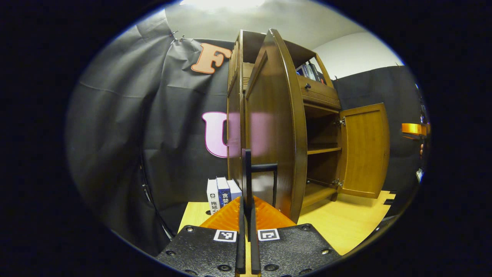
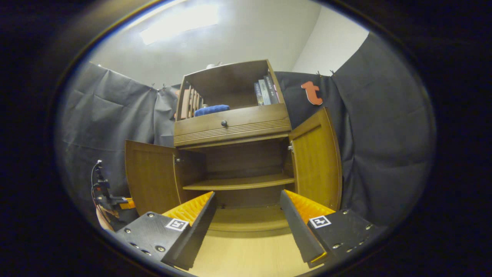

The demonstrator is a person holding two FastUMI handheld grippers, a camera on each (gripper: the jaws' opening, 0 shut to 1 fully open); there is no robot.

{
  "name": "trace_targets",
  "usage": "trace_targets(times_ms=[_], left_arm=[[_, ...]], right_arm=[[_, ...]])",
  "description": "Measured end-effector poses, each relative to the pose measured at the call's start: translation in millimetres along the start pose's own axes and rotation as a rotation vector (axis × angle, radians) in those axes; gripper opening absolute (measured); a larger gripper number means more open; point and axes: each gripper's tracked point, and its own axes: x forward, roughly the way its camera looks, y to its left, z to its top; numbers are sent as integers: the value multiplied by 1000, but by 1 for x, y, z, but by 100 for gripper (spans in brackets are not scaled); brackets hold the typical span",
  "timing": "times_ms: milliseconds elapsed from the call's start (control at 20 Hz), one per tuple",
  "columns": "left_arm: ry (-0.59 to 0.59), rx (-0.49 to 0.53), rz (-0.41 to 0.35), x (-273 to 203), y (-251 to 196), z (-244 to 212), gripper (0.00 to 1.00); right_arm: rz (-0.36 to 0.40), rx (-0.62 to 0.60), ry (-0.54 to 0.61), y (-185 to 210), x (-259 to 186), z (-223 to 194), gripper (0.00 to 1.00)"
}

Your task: Open the right door of the double-door shoe cabinet with the right hand, and open the left door with the left hand.

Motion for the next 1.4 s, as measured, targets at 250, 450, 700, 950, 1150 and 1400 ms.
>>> trace_targets(times_ms=[250,450,700,950,1150,1400], left_arm=[[-20,2,-29,-9,-6,3,13],[-22,-8,-26,-10,-5,1,13],[4,-8,14,-10,3,-1,23],[60,-5,134,-22,13,1,43],[49,-1,225,-41,13,19,66],[-3,2,308,-62,8,51,96]], right_arm=[[12,-5,15,7,-1,-9,94],[6,0,21,5,1,-13,94],[4,20,18,5,-2,-16,98],[9,28,18,2,-7,-19,98],[17,70,27,-1,-12,-29,94],[3,91,45,-12,-14,-39,94]])
